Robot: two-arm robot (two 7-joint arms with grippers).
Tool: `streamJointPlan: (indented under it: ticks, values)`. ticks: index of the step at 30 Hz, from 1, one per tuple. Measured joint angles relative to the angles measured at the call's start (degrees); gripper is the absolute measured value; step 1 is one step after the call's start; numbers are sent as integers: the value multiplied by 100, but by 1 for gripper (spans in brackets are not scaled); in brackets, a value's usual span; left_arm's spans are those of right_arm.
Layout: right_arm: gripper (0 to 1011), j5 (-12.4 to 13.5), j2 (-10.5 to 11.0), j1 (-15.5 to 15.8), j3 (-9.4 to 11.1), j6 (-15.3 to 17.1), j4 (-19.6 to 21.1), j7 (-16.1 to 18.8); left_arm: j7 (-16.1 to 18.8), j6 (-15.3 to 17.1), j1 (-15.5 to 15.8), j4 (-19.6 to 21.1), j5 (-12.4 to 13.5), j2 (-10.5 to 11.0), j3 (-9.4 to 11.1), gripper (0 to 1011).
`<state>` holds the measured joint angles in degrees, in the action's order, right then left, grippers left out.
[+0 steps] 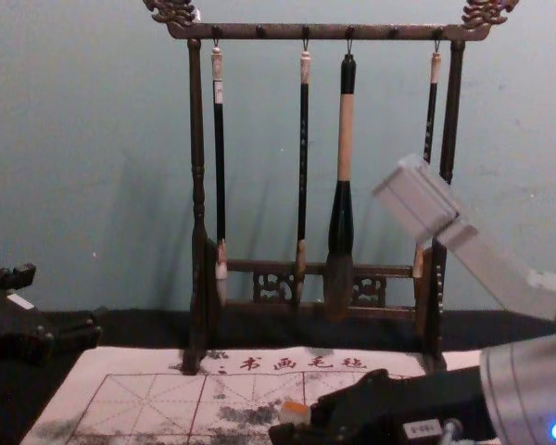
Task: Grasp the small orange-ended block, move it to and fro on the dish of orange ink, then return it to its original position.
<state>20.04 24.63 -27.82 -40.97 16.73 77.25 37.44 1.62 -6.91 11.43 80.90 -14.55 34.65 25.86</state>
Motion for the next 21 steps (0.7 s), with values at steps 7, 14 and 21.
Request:
streamJointPlan:
  ticks: [7,14,21]
  values:
    - [116,-46,-177,-161,-27,-8,-251,-48,0,0,0,0,0,0,0,1001]
    - [116,-92,-262,-247,17,-30,-406,-140,0,0,0,0,0,0,0,1001]
    - [116,-112,-250,-251,95,-31,-431,-200,0,0,0,0,0,0,0,1001]
